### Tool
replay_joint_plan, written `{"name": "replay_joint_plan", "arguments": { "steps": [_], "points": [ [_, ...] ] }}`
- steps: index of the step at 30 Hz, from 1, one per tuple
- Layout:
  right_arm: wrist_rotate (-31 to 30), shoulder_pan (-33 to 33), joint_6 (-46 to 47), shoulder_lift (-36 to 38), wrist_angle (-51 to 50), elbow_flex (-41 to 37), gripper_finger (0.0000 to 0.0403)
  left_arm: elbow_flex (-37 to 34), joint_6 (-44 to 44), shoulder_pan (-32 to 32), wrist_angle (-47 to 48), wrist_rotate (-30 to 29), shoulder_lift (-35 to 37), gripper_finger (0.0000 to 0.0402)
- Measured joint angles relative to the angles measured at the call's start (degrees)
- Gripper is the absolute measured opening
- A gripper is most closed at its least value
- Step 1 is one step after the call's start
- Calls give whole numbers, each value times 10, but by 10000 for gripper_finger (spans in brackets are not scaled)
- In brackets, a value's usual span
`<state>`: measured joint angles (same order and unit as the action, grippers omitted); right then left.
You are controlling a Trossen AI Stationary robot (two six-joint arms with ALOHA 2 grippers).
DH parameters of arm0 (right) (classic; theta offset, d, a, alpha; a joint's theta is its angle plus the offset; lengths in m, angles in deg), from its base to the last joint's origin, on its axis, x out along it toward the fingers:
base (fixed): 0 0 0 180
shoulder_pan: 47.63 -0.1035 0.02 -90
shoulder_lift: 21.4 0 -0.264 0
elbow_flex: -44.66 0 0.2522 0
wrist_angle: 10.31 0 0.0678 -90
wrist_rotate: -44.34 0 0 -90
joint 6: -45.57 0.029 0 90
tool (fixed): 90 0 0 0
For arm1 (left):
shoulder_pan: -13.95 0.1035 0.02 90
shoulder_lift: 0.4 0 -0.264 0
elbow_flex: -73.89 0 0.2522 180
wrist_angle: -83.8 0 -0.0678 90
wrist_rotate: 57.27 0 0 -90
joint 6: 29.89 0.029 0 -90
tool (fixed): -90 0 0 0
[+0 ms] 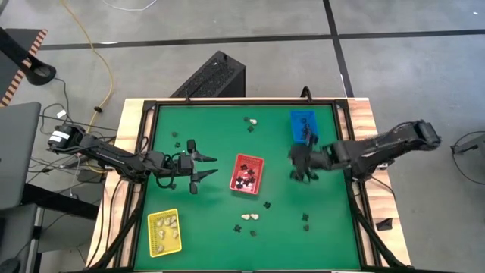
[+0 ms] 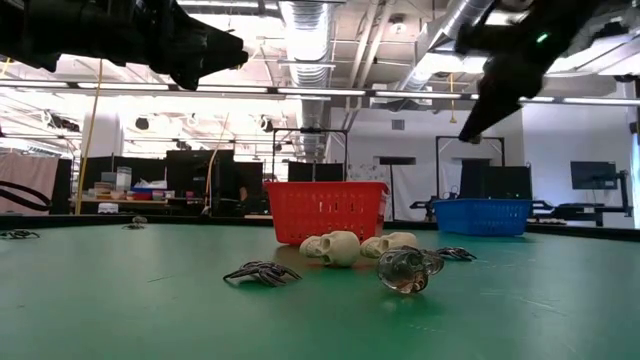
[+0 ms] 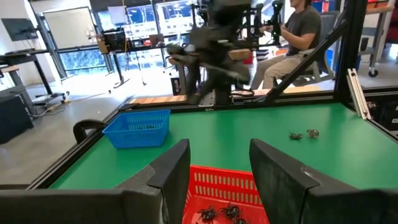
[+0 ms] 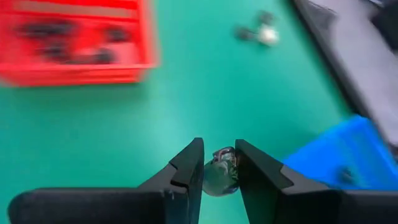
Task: Sort Halloween decoration
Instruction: Put the black skull toy into the blue bin, then put the black spider toy into the red bin
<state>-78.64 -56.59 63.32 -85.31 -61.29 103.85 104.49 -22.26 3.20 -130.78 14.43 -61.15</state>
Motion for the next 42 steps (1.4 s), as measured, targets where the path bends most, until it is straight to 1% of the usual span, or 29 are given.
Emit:
{"name": "replay_joint_plan", "arguments": {
  "steps": [5, 10, 15, 18, 20, 23, 25, 28, 31, 34, 36, 39, 42],
  "points": [
    [32, 154, -45, -3, -25, 0, 118, 0, -2, 0, 0, 0, 0, 157],
    [44, 271, -53, -32, -25, 0, 119, 0, -2, 0, 0, 0, 0, 157],
    [55, 344, -62, -62, -19, 0, 142, 0, -3, 0, 0, 0, 0, 157],
    [81, 370, -68, -75, -8, 0, 170, 0, -7, 0, 0, 0, 0, 157],
    [88, 380, -80, -78, -3, 0, 193, 0, -8, 0, 0, 0, 0, 157],
    [89, 384, -92, -74, 4, 0, 225, 0, -11, 0, 2, 0, 0, 157],
    [91, 381, -92, -62, 3, 0, 240, 0, -22, 0, 12, 0, 0, 157],
    [92, 360, -85, -35, 11, 0, 247, 0, -46, 1, 38, -2, 0, 157],
    [92, 319, -70, -7, 38, -1, 248, 0, -78, 1, 63, -8, 0, 157],
    [95, 266, -68, 14, 109, -19, 248, 0, -106, 1, 76, -23, 0, 157],
    [101, 235, -68, 14, 173, -38, 248, 0, -120, 1, 84, -31, 0, 157],
    [123, 201, -67, -4, 260, -60, 248, 0, -133, 1, 88, -49, 0, 157],
    [145, 168, -71, -28, 295, -62, 248, 0, -153, 1, 100, -76, 0, 157]
  ]
}}
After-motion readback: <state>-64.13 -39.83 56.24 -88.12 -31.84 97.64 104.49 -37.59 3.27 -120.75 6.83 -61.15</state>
